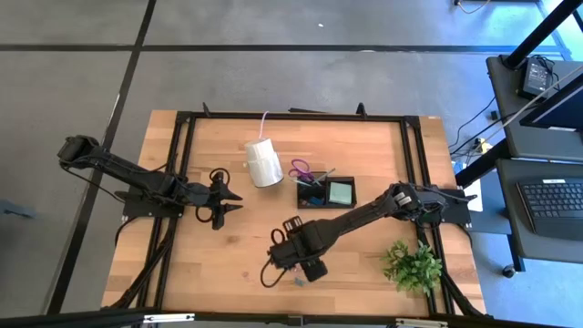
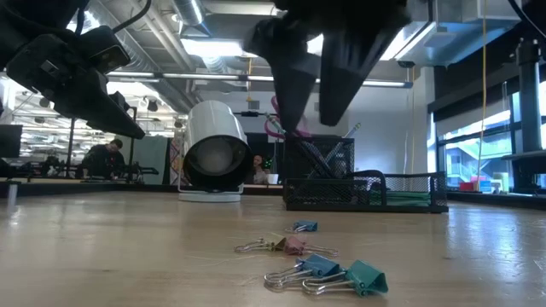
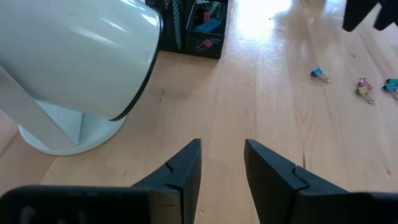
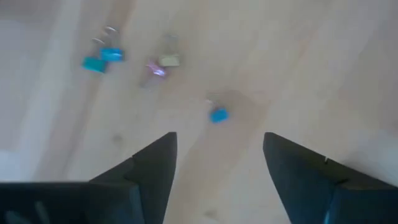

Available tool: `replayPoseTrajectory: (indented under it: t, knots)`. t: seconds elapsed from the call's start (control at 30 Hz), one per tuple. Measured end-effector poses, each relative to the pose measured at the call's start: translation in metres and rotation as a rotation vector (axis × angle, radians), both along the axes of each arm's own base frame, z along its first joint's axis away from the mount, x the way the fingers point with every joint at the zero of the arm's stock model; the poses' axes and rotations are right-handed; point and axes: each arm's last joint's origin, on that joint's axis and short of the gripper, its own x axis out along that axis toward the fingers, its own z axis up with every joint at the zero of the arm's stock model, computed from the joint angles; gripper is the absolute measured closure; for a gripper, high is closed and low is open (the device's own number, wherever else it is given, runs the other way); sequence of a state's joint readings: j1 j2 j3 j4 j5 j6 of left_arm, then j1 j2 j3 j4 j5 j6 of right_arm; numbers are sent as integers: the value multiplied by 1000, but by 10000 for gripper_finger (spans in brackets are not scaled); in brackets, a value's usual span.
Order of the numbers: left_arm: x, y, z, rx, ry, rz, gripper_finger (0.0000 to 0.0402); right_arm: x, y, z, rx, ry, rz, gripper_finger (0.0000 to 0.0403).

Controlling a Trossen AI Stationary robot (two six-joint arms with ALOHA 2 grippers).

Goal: Pick and place office supplies into organizer
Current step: Put the top blue binder clip into the black desk organizer

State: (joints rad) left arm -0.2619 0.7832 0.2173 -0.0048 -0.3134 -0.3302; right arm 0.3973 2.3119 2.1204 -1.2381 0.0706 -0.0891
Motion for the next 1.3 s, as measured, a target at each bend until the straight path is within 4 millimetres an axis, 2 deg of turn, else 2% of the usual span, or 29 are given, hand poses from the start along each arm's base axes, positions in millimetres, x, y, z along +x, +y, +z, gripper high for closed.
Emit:
replayPoseTrajectory:
  t: [0.27, 0.67, 0.97, 1.3]
  knots:
    - [0, 0, 0, 0, 0, 0, 286, 4, -3, 0, -25, -32, 101, 161]
    - [0, 0, 0, 1, 0, 0, 286, -1, -1, -43, -41, -7, 177, 186]
    - [0, 0, 0, 0, 0, 0, 286, -5, -5, -70, -44, 4, 200, 187]
    - [0, 0, 0, -22, -3, 15, 286, -8, -10, -80, 35, 20, 196, 193]
